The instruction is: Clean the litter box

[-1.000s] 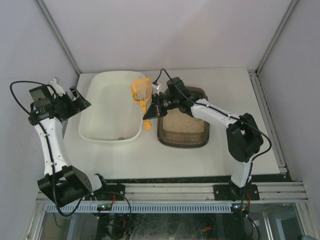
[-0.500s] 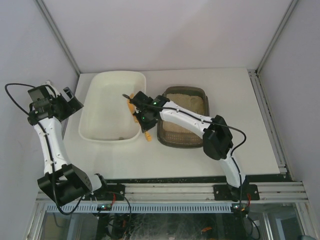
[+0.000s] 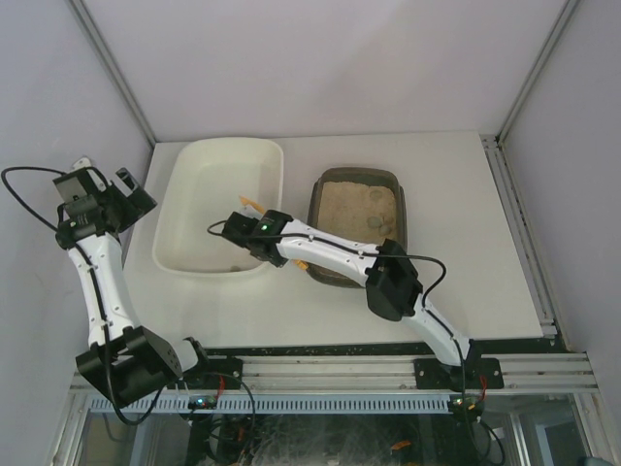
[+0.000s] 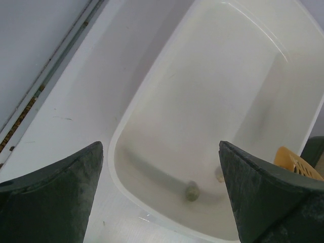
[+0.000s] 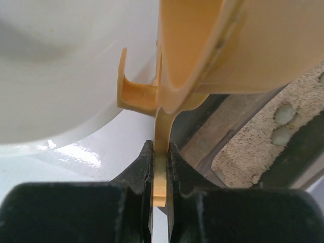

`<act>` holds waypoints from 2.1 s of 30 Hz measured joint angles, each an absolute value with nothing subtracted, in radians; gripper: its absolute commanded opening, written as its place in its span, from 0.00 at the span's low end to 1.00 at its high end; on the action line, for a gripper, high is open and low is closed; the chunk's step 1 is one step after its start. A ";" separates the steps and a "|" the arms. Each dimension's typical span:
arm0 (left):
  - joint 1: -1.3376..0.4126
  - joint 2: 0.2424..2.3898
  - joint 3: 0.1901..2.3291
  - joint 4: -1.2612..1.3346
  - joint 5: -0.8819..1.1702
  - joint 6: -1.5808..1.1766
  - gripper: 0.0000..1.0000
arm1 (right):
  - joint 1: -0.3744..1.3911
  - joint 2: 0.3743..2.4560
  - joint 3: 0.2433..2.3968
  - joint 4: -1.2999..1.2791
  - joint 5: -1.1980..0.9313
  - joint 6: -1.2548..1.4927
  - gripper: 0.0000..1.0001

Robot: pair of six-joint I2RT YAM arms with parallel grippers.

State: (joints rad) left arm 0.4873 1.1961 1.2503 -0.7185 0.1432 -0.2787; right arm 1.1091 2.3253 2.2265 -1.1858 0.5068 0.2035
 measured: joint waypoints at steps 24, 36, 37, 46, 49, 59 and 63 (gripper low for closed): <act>0.135 1.631 1.746 -0.877 0.524 0.007 1.00 | 0.903 1.839 1.803 -0.942 0.176 0.304 0.00; -0.029 1.718 1.717 -0.868 0.600 -0.020 1.00 | 0.656 1.674 1.542 -1.010 0.029 0.480 0.00; -0.046 1.714 1.692 -0.848 0.596 -0.047 1.00 | 0.655 1.669 1.553 -1.045 0.047 0.498 0.00; -0.178 1.576 1.458 -0.719 0.410 -0.372 1.00 | 0.632 1.822 1.754 -1.348 0.088 0.592 0.00; -0.177 1.494 1.392 -0.654 0.368 -0.487 1.00 | 0.595 1.890 1.763 -1.391 0.072 0.595 0.00; -0.173 1.370 1.248 -0.477 0.290 -0.706 1.00 | 0.494 2.056 1.858 -1.460 0.074 0.600 0.00; -0.173 1.369 1.243 -0.459 0.282 -0.720 1.00 | 0.489 2.099 1.863 -1.461 0.044 0.598 0.00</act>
